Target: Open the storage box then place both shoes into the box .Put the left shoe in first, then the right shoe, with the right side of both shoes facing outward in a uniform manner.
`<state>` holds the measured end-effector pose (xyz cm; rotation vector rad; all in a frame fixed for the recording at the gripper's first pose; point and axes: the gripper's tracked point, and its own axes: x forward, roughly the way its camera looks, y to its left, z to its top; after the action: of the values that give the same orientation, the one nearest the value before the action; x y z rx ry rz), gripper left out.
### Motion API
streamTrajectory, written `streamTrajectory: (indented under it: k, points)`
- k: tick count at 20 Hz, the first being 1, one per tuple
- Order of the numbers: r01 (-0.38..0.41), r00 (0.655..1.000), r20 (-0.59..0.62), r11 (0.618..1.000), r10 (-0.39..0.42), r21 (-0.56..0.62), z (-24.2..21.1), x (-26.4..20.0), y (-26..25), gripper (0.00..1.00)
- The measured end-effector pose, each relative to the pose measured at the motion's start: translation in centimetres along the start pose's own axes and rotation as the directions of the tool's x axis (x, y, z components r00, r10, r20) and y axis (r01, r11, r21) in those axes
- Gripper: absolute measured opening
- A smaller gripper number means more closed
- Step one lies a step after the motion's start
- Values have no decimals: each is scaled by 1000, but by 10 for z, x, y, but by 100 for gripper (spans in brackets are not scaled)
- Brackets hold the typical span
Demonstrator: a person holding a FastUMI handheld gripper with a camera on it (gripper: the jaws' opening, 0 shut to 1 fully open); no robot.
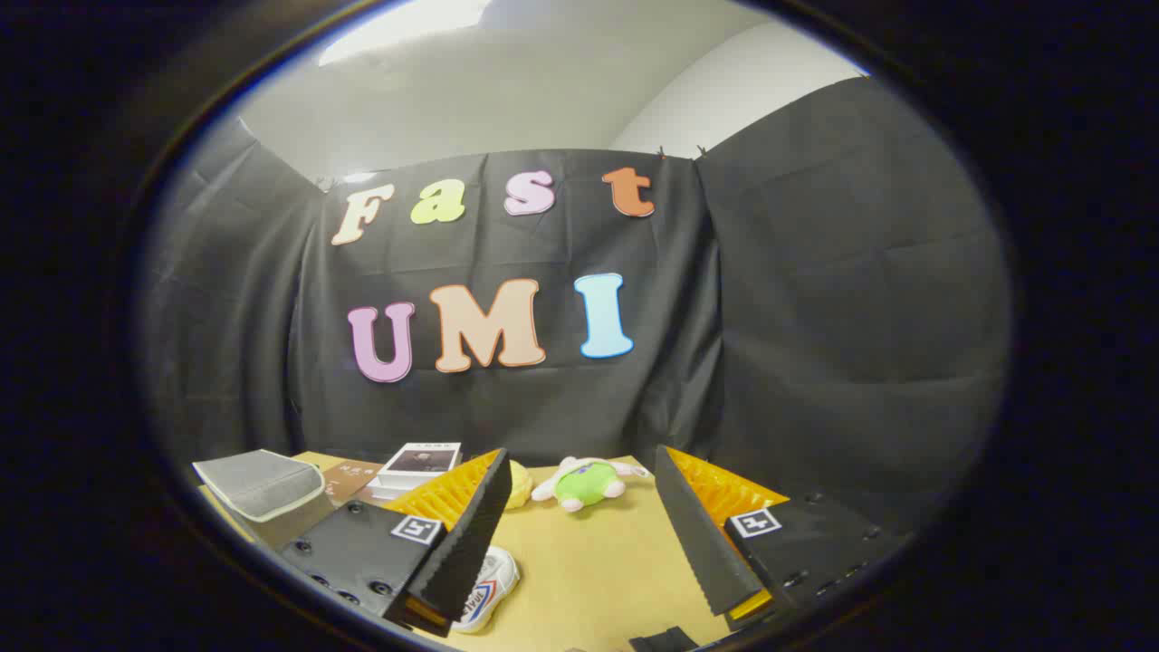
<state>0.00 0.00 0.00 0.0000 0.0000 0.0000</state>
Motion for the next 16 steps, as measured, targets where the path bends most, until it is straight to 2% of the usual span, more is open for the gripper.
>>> streamTrajectory:
  k: [16]
  points:
    - [-31, 999, -45, 999, 30, -20, -20, 13, 30, 99]
